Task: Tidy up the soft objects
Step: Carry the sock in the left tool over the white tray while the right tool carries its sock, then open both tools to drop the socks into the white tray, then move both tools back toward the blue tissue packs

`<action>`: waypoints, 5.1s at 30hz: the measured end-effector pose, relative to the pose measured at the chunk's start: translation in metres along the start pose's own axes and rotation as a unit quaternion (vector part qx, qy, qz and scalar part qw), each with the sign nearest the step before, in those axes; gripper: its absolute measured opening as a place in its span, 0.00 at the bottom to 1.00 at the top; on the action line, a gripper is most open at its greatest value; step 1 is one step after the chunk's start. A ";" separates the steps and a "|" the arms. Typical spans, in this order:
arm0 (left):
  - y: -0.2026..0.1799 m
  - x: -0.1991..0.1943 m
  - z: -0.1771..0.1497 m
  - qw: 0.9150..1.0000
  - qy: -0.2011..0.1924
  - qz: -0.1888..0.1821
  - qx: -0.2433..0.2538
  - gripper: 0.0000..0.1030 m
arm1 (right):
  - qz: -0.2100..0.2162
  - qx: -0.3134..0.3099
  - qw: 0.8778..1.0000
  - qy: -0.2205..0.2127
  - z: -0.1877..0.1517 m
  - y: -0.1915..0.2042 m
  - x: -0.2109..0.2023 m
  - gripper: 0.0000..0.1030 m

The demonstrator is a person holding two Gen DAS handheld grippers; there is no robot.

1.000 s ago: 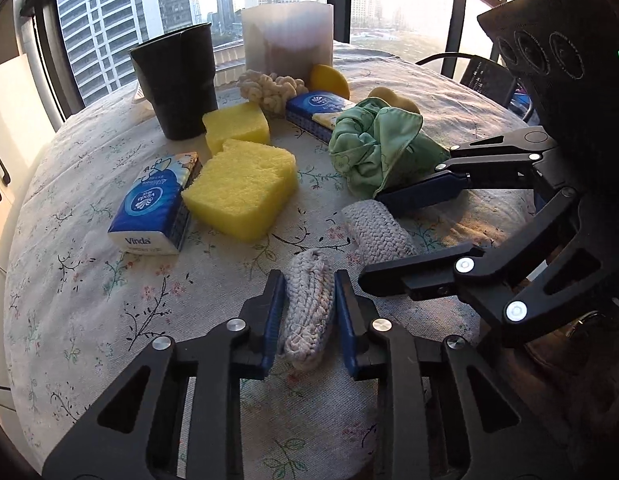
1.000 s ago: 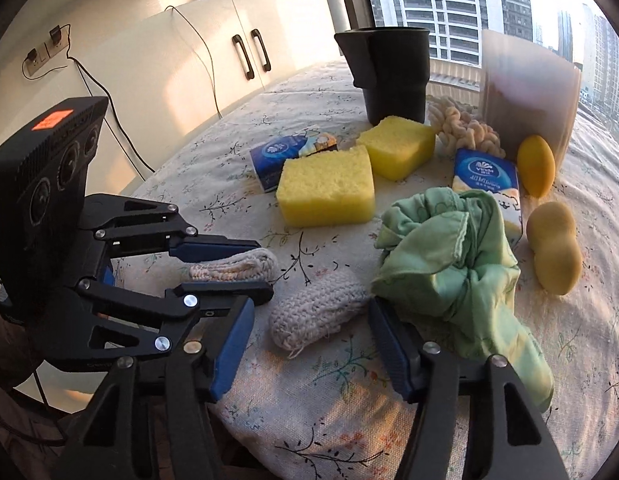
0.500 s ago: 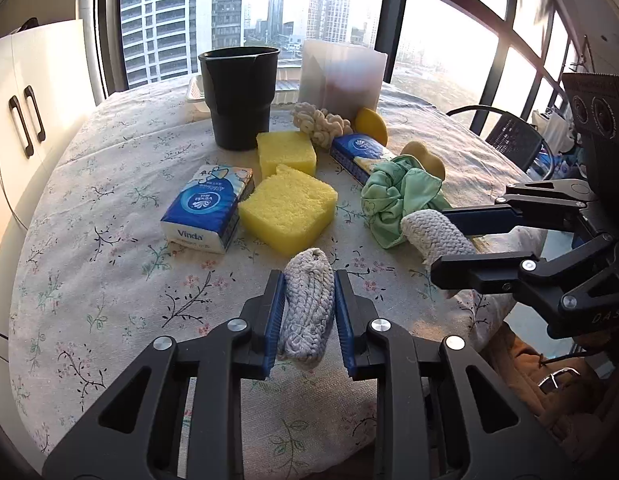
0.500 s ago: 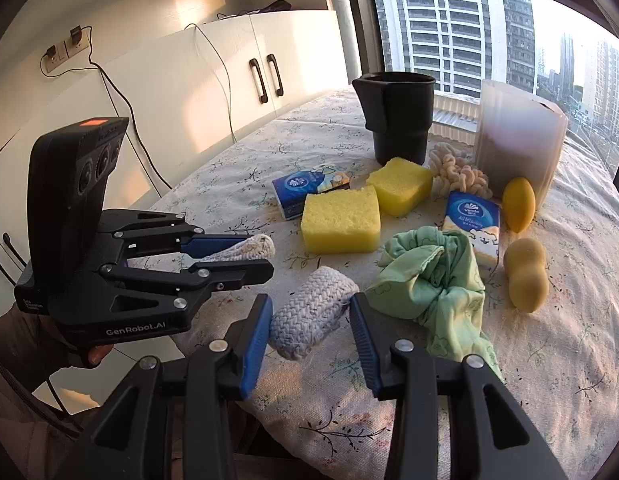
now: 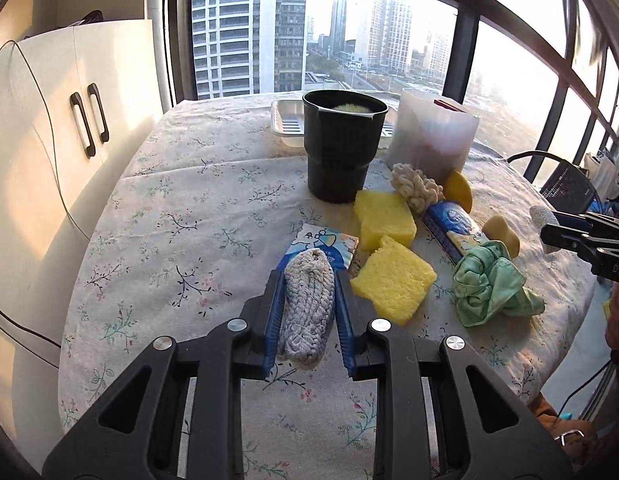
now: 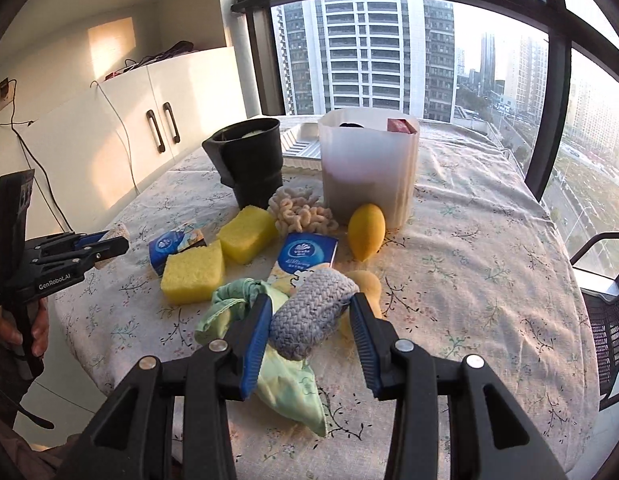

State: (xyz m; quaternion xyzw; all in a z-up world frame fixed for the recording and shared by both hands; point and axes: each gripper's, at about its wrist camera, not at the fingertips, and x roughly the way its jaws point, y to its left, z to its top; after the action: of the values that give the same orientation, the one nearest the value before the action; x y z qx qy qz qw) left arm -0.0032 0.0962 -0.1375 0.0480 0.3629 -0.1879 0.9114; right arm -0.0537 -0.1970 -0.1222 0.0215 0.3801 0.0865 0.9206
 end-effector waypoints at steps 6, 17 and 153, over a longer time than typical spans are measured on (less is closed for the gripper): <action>0.022 0.021 0.021 1.000 0.002 0.027 -0.015 0.22 | -0.039 0.028 0.999 0.013 0.014 -0.039 0.019 0.42; 0.078 0.089 0.066 0.994 0.034 0.054 -0.087 0.22 | -0.104 0.063 0.992 0.028 0.063 -0.115 0.059 0.42; -0.022 0.015 -0.004 0.998 0.057 -0.037 -0.003 0.77 | 0.047 -0.092 0.990 0.093 0.018 0.033 0.028 0.73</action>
State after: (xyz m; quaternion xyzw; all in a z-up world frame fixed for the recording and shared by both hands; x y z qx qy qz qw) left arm -0.0040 0.0722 -0.1499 0.0428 0.4164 -0.2173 0.8818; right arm -0.0265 -0.1593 -0.1257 -0.0537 0.4529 0.1660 0.8743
